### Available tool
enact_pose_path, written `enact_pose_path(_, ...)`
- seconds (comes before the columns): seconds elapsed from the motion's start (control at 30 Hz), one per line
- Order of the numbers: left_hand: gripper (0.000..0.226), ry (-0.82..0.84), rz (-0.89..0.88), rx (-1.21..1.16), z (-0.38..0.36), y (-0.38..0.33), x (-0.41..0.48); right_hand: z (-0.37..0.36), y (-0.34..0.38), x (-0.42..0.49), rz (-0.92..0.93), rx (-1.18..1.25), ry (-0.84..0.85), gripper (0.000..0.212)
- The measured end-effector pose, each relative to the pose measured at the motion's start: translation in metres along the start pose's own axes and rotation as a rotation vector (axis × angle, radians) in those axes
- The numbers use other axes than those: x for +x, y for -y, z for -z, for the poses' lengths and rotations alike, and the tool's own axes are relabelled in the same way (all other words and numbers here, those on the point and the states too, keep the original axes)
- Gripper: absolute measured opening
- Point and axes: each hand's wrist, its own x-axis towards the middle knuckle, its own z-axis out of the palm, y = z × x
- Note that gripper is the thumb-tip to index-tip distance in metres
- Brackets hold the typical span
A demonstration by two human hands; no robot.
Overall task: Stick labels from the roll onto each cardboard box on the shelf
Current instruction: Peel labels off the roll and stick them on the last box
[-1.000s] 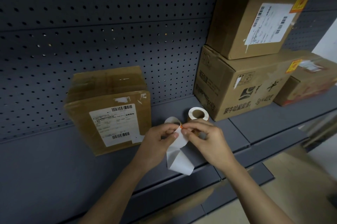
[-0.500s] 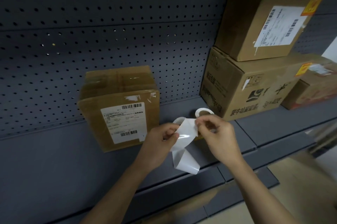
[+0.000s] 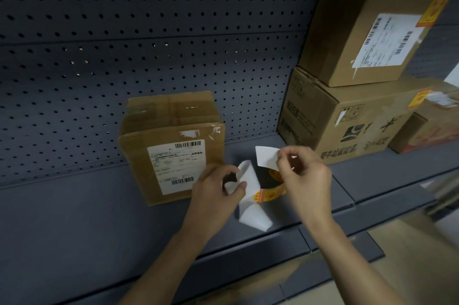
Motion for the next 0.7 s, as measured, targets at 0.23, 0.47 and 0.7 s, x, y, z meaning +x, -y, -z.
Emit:
enact_pose_path(0.23, 0.021, 0.06, 0.336, -0.756, 0.018, -0.026, 0.0, -0.017, 0.015, -0.026, 0.394, -0.151, 0.027, 0.016)
enact_pose_path(0.47, 0.021, 0.04, 0.313, -0.833, 0.03, -0.017, 0.001, -0.027, 0.017, -0.036, 0.613, -0.179, 0.187, 0.014)
enact_pose_path(0.7, 0.017, -0.01, 0.159, -0.596, 0.041, -0.007, -0.004, -0.034, 0.018, -0.04, 0.657, -0.142, 0.207, 0.011)
